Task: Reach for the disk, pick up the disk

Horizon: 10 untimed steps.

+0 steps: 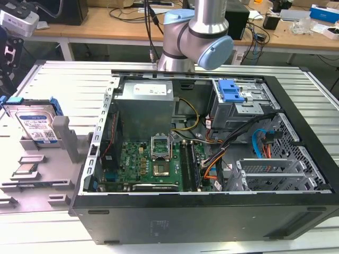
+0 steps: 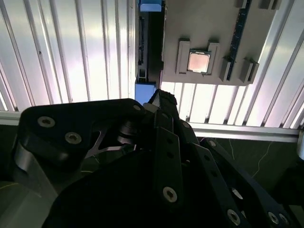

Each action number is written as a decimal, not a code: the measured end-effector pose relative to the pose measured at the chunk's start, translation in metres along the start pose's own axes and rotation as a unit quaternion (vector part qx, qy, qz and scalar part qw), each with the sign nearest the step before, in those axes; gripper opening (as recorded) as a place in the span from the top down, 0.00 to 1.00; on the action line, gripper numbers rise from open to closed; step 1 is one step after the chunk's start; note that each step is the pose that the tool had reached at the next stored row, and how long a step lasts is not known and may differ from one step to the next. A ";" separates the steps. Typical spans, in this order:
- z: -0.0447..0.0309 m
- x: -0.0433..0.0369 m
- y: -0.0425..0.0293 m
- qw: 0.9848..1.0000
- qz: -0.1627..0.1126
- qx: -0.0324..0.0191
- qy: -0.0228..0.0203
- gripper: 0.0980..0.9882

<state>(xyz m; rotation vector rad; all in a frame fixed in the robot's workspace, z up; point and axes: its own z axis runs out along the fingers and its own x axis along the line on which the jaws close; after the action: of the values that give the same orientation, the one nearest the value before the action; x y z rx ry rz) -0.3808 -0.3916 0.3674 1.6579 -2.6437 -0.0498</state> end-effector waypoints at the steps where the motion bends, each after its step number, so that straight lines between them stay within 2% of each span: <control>1: 0.0000 0.0000 0.0000 1.000 -0.005 0.000 0.000 0.99; 5: 0.0000 0.0000 0.0000 1.000 -0.021 0.000 0.001 0.99; 10: 0.0000 0.0000 0.0000 0.999 -0.051 0.000 0.002 0.99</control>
<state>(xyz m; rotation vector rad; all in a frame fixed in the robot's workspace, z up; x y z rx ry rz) -0.3808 -0.3916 0.3673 1.7908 -2.5538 -0.0481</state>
